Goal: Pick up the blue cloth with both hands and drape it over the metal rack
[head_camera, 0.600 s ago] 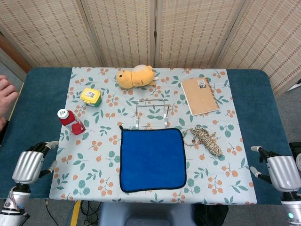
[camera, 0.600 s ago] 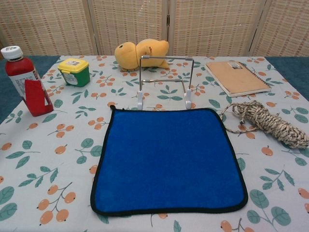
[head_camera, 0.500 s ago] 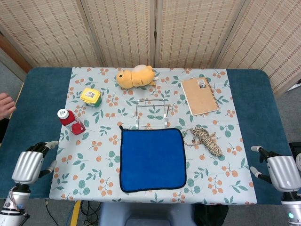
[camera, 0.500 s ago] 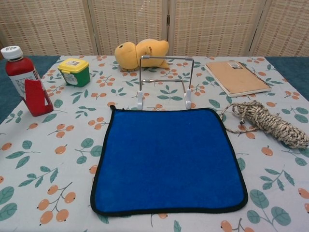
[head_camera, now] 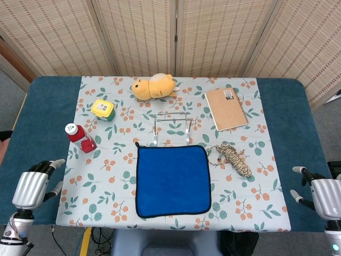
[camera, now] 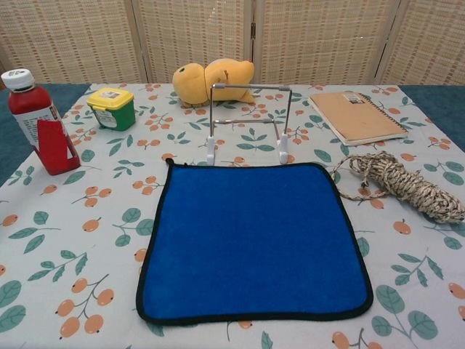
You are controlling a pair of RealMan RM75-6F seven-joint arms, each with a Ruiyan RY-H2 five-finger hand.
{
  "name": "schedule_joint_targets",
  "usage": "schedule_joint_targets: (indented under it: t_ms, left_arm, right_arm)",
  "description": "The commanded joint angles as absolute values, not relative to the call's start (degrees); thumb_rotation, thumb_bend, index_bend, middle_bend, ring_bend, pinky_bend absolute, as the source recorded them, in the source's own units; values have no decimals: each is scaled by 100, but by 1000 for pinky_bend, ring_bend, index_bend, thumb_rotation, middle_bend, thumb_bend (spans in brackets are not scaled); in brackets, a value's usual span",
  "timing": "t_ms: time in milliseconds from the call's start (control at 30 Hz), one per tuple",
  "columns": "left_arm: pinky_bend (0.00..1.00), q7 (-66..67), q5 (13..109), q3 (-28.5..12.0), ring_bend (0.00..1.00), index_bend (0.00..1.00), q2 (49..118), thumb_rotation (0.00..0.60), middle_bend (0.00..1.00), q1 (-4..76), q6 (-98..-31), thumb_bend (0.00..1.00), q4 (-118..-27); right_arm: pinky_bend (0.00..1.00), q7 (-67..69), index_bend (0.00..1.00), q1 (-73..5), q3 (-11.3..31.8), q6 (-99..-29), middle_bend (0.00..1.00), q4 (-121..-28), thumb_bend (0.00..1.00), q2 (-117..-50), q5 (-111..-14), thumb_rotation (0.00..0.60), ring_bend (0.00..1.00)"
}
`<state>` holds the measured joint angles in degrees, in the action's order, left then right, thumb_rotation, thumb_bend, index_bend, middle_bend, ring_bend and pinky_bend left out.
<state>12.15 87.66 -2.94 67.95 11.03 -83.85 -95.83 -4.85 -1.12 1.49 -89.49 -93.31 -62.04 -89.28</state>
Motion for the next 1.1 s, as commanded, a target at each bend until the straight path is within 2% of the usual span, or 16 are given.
schedule_joint_targets:
  t_ms: [33, 233, 333, 400, 500, 567, 667, 767, 900, 1100]
  left_arm:
    - [427, 1235, 8782, -297, 297, 252, 6793, 600, 366, 1114, -8383, 296, -9597]
    - [427, 1203, 8853, -273, 305, 253, 6797, 600, 366, 1141, -8342, 296, -9614]
    - [431, 1060, 8961, -227, 384, 259, 6794, 600, 403, 1203, -8244, 296, -9605]
    - [475, 923, 9059, -186, 450, 269, 6779, 600, 470, 1276, -8133, 296, -9573]
    - [742, 770, 9245, -112, 611, 294, 6773, 600, 615, 1410, -7949, 296, -9511]
    - [857, 686, 9410, -56, 693, 311, 6779, 600, 703, 1513, -7830, 296, -9456]
    - [918, 524, 9756, 79, 765, 332, 6822, 600, 799, 1719, -7601, 296, -9369]
    - [962, 406, 10084, 211, 810, 350, 6928, 600, 848, 1927, -7381, 296, -9257]
    - [973, 360, 10365, 334, 850, 357, 7140, 600, 892, 2179, -7094, 296, -9166]
    - [999, 327, 10593, 469, 908, 370, 7430, 600, 955, 2547, -6606, 296, -9089]
  right_arm:
    - [806, -475, 333, -97, 144, -8972, 587, -9328, 169, -6195, -8954, 600, 606]
    - [806, -445, 333, -102, 120, -8975, 587, -9337, 169, -6187, -9062, 600, 606]
    - [806, -451, 333, -166, 43, -8863, 587, -9332, 169, -6190, -9221, 600, 606]
    - [806, -471, 333, -216, -1, -8778, 593, -9331, 168, -6191, -9316, 600, 606]
    - [805, -512, 333, -316, -67, -8645, 608, -9344, 168, -6218, -9500, 600, 606]
    - [805, -539, 333, -383, -102, -8555, 624, -9359, 169, -6241, -9600, 600, 613]
    - [804, -605, 333, -506, -158, -8398, 659, -9395, 169, -6289, -9780, 600, 651]
    - [822, -649, 333, -628, -207, -8239, 711, -9411, 168, -6355, -9925, 600, 698]
    - [888, -714, 333, -807, -255, -7983, 801, -9437, 169, -6456, -10058, 600, 771]
    - [902, -954, 343, -1051, -316, -7617, 860, -9452, 169, -6636, -10222, 600, 807]
